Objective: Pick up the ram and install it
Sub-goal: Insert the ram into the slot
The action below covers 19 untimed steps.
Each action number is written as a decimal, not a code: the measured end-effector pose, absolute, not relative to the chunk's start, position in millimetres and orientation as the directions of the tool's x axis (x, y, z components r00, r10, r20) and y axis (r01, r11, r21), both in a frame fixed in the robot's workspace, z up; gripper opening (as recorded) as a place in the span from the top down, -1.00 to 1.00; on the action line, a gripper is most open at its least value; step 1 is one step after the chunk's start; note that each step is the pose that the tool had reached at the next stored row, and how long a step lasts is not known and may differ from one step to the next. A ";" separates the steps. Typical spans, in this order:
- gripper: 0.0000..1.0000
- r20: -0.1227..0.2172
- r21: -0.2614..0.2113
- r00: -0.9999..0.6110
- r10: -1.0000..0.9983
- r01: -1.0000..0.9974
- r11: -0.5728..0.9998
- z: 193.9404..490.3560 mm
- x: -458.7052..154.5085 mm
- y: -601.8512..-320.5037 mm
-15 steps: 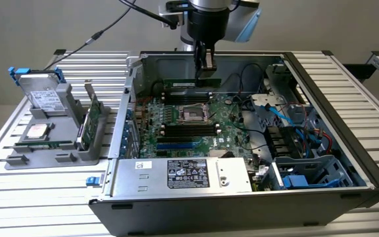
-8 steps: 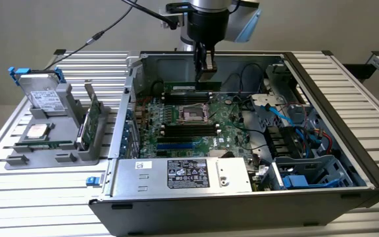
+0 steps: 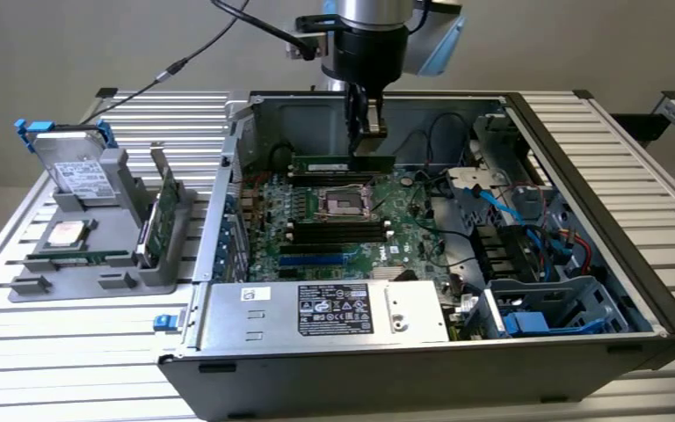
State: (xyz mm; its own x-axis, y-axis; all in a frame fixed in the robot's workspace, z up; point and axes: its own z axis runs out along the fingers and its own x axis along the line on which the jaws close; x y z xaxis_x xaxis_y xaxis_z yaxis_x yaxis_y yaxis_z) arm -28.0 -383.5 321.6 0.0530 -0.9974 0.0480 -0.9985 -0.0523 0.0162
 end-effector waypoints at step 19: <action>0.73 0.049 0.016 0.053 -0.997 -0.999 -0.052 287.0 -19.1 -385.5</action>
State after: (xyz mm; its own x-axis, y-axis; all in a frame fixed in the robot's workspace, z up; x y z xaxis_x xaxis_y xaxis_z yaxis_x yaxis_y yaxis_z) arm -19.1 -385.5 287.0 0.0528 -0.9974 0.0493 -0.9985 -0.0521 0.0163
